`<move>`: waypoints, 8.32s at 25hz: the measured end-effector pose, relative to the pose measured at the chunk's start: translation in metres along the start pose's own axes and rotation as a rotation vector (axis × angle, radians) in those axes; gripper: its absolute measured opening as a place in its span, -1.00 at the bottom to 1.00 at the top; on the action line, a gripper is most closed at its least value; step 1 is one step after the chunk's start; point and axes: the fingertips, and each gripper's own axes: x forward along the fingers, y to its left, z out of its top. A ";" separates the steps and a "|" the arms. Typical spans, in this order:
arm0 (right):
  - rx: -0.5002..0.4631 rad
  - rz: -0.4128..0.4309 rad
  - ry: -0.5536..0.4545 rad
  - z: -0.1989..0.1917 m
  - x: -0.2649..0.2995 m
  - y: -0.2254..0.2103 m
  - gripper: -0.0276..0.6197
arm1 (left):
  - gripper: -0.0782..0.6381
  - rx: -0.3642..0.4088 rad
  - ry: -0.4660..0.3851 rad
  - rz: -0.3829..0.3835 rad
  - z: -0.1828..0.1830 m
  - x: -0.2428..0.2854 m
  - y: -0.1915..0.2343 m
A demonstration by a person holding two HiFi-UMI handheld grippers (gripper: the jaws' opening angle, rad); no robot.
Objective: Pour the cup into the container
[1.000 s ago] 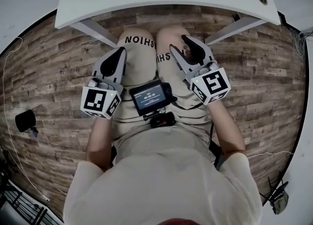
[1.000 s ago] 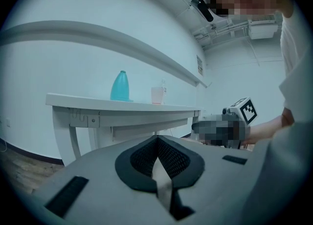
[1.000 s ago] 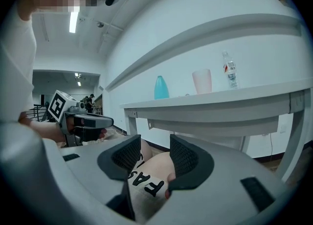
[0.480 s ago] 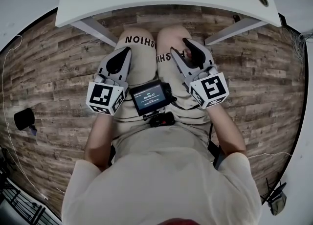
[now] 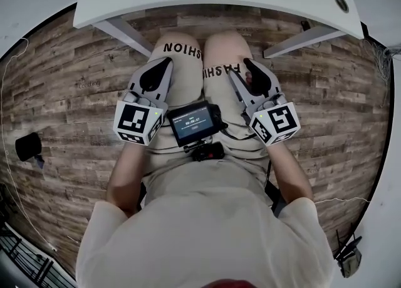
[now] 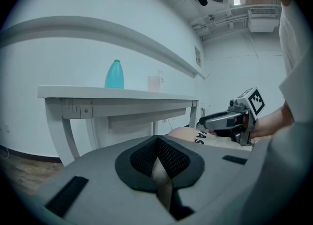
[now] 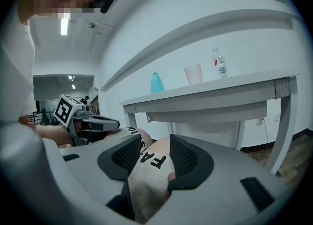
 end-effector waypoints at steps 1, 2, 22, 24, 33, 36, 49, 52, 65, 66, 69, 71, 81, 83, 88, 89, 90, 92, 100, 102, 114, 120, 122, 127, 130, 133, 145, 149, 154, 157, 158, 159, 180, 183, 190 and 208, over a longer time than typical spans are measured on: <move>-0.008 -0.002 0.006 0.000 0.002 0.000 -0.34 | -0.75 0.004 0.001 0.001 0.000 0.000 0.000; -0.020 -0.005 0.011 0.000 0.003 0.000 -0.34 | -0.75 0.008 0.002 0.001 0.000 0.000 0.000; -0.128 -0.017 0.054 -0.007 0.004 0.005 -0.36 | -0.75 -0.009 0.008 -0.010 -0.006 0.004 -0.003; -0.128 -0.026 0.063 -0.006 0.003 0.005 -0.36 | -0.75 -0.011 0.008 -0.016 -0.005 0.004 -0.005; -0.132 -0.031 0.064 -0.003 0.006 0.007 -0.41 | -0.75 -0.005 0.013 -0.016 -0.001 0.001 -0.003; -0.129 -0.030 0.062 -0.003 0.006 0.007 -0.41 | -0.75 -0.003 0.013 -0.016 -0.001 0.000 -0.002; -0.124 -0.019 0.064 -0.004 0.008 0.007 -0.41 | -0.75 -0.010 0.017 -0.008 -0.004 0.001 0.000; -0.123 -0.018 0.064 -0.004 0.009 0.007 -0.41 | -0.75 -0.013 0.017 -0.010 -0.004 0.001 0.000; -0.121 -0.019 0.069 -0.005 0.009 0.007 -0.41 | -0.75 -0.014 0.018 -0.011 -0.004 0.001 0.000; -0.121 -0.019 0.068 -0.004 0.009 0.006 -0.41 | -0.75 -0.013 0.018 -0.011 -0.003 0.001 0.000; -0.120 -0.018 0.068 -0.005 0.010 0.007 -0.41 | -0.75 -0.013 0.018 -0.010 -0.004 0.001 0.001; -0.118 -0.017 0.070 -0.005 0.010 0.006 -0.41 | -0.75 -0.015 0.018 -0.010 -0.004 0.001 0.001; -0.114 -0.014 0.069 -0.005 0.010 0.006 -0.41 | -0.75 -0.020 0.019 -0.011 -0.004 0.002 0.001; -0.113 -0.013 0.070 -0.006 0.010 0.006 -0.41 | -0.75 -0.019 0.019 -0.011 -0.005 0.002 0.001; -0.112 -0.013 0.068 -0.005 0.010 0.006 -0.41 | -0.75 -0.015 0.019 -0.011 -0.004 0.002 0.001; -0.113 -0.013 0.068 -0.005 0.010 0.006 -0.41 | -0.75 -0.015 0.019 -0.012 -0.004 0.002 0.001; -0.112 -0.013 0.068 -0.005 0.010 0.006 -0.41 | -0.75 -0.015 0.020 -0.012 -0.004 0.001 0.001; -0.111 -0.011 0.068 -0.004 0.010 0.006 -0.41 | -0.75 -0.015 0.020 -0.012 -0.003 0.001 0.000; -0.117 -0.006 0.068 -0.004 0.010 0.007 -0.41 | -0.75 -0.014 0.021 -0.012 -0.003 0.002 0.000; -0.121 -0.006 0.070 -0.004 0.010 0.007 -0.41 | -0.75 -0.013 0.021 -0.012 -0.003 0.001 0.000; -0.120 -0.004 0.072 -0.004 0.010 0.008 -0.41 | -0.75 -0.014 0.022 -0.012 -0.003 0.001 0.000; -0.123 -0.003 0.071 -0.005 0.010 0.008 -0.41 | -0.75 -0.017 0.021 -0.012 -0.003 0.002 0.001; -0.126 -0.002 0.075 -0.005 0.011 0.008 -0.41 | -0.75 -0.017 0.022 -0.012 -0.004 0.001 0.001; -0.134 -0.004 0.080 -0.006 0.011 0.009 -0.41 | -0.75 -0.016 0.022 -0.012 -0.004 0.001 0.000; -0.132 -0.004 0.081 -0.006 0.011 0.009 -0.41 | -0.75 -0.016 0.021 -0.012 -0.003 0.001 0.000; -0.129 -0.004 0.080 -0.005 0.011 0.009 -0.41 | -0.75 -0.016 0.021 -0.012 -0.003 0.001 0.001; -0.124 -0.005 0.079 -0.007 0.011 0.008 -0.41 | -0.75 -0.016 0.021 -0.012 -0.005 0.001 0.000; -0.118 -0.004 0.077 -0.007 0.011 0.008 -0.41 | -0.75 -0.018 0.021 -0.011 -0.005 0.001 0.001; -0.113 -0.003 0.077 -0.007 0.011 0.008 -0.41 | -0.75 -0.020 0.021 -0.012 -0.005 0.001 0.001; -0.113 -0.003 0.077 -0.006 0.011 0.007 -0.41 | -0.75 -0.020 0.021 -0.011 -0.005 0.001 0.001; -0.114 -0.002 0.076 -0.006 0.011 0.007 -0.41 | -0.75 -0.020 0.021 -0.011 -0.005 0.001 0.001; -0.114 -0.002 0.076 -0.006 0.011 0.007 -0.41 | -0.75 -0.020 0.021 -0.011 -0.004 0.001 0.001; -0.122 0.002 0.080 -0.006 0.011 0.009 -0.41 | -0.75 -0.019 0.023 -0.011 -0.004 0.001 0.001; -0.122 0.003 0.080 -0.006 0.011 0.009 -0.41 | -0.75 -0.019 0.023 -0.011 -0.004 0.000 0.001; -0.119 0.002 0.079 -0.006 0.012 0.008 -0.41 | -0.75 -0.019 0.023 -0.011 -0.004 0.001 0.001; -0.120 0.000 0.081 -0.007 0.012 0.007 -0.41 | -0.75 -0.019 0.023 -0.009 -0.004 0.001 0.001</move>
